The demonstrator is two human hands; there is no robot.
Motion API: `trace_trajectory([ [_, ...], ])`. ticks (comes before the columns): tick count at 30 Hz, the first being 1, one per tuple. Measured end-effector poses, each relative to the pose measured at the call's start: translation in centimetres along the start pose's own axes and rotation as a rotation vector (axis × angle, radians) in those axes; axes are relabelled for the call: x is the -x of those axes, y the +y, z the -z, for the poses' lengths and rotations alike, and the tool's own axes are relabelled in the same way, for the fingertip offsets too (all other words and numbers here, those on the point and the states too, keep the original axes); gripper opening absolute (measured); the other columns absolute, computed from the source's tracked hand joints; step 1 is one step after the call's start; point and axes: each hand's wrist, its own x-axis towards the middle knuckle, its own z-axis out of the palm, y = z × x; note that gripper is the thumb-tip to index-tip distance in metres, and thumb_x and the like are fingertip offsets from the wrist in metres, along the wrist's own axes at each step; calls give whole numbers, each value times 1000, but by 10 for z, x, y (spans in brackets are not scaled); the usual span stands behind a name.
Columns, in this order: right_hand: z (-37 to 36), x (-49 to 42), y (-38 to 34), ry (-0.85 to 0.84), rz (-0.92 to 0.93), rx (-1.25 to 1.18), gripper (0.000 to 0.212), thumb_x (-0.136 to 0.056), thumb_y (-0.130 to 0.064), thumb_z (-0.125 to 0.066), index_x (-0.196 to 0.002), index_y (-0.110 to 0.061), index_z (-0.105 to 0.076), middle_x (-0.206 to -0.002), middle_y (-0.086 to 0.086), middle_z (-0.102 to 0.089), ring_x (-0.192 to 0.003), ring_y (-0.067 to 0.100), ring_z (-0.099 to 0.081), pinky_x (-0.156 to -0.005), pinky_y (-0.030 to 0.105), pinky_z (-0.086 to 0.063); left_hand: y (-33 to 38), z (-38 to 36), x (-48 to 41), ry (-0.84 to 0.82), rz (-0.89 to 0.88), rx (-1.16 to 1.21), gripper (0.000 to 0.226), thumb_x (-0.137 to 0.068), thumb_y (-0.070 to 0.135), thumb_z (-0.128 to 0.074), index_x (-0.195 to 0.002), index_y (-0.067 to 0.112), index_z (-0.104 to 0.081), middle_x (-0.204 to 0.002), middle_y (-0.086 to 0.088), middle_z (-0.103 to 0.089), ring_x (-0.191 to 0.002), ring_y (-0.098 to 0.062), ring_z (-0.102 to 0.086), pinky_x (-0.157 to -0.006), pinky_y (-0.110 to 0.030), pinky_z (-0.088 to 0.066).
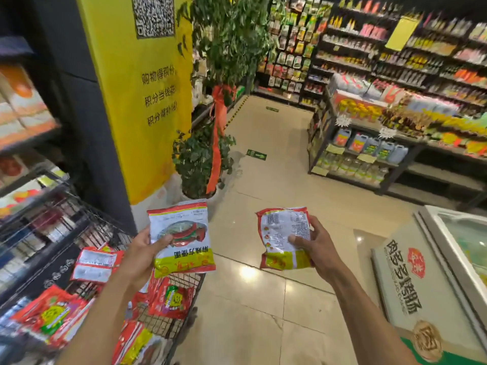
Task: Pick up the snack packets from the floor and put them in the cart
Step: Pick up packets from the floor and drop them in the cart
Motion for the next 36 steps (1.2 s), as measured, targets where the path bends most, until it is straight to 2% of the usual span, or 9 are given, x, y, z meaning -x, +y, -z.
trace_trajectory([
  [4, -12, -69, -11, -100, 21, 11, 63, -83, 9, -77, -132, -24, -55, -116, 10, -77, -101, 36, -76, -79, 54, -63, -1, -3, -22, 73, -9, 64, 46, -85, 14, -71, -131, 17, -64, -120, -8, -77, -111, -32, -73, -86, -47, -62],
  [7, -29, -119, -14, -207, 37, 12, 69, -84, 9, -77, -137, -25, -49, -118, 10, -77, -102, 36, -76, -77, 55, -64, -3, 0, -31, 186, -32, 101, 46, -85, 15, -71, -129, 25, -63, -121, -1, -77, -110, -29, -74, -79, -44, -65],
  [9, -42, -153, -13, -278, 45, 7, 73, -84, 9, -76, -141, -26, -46, -119, 8, -77, -101, 35, -76, -77, 56, -64, 0, -2, -32, 253, -73, 110, 52, -84, 19, -76, -132, 31, -61, -129, 5, -73, -121, -25, -69, -90, -48, -62],
  [13, -71, -218, -8, -454, 78, 28, 75, -85, 9, -75, -140, -33, -46, -121, 6, -76, -104, 33, -76, -77, 53, -64, -2, 0, -36, 417, -121, 138, 70, -93, 20, -75, -152, 34, -40, -149, 15, -48, -140, -11, -46, -118, -52, -37],
  [16, -90, -261, -2, -600, 108, 38, 75, -86, 9, -73, -142, -32, -45, -125, 7, -75, -110, 31, -74, -83, 46, -64, -7, -12, -31, 554, -157, 104, 103, -76, 39, -91, -161, 30, -34, -164, 6, -39, -153, -26, -36, -120, -59, -35],
  [20, -121, -301, 4, -827, 92, 40, 82, -87, 9, -73, -151, -28, -38, -135, 7, -70, -120, 28, -69, -93, 45, -61, -20, -37, -11, 817, -140, 97, 93, -93, 24, -74, -167, 27, -17, -173, 7, -13, -160, -24, -13, -126, -56, -24],
  [25, -166, -309, 22, -1029, 59, 62, 83, -86, 14, -72, -151, -24, -37, -140, 4, -66, -125, 25, -67, -90, 39, -62, -75, -27, 25, 1074, -184, 95, 93, -76, 56, -88, -154, 39, -42, -157, -1, -52, -143, -34, -50, -110, -62, -47],
  [30, -212, -297, 45, -1213, 30, 131, 80, -85, 17, -70, -146, -24, -37, -121, -16, -74, -107, 2, -72, -78, 27, -62, -70, -57, 33, 1217, -190, 83, 40, -103, 12, -61, -136, 31, -51, -120, 8, -72, -101, -8, -75, -69, -23, -62],
  [36, -262, -281, 93, -1262, -82, 262, 88, -75, -16, -91, -145, -37, -43, -137, 5, -69, -120, 29, -70, -91, 53, -61, -128, -18, 37, 1308, -88, 235, 41, -101, 6, -62, -133, 30, -54, -124, -15, -72, -104, -39, -73, -62, -33, -63],
])
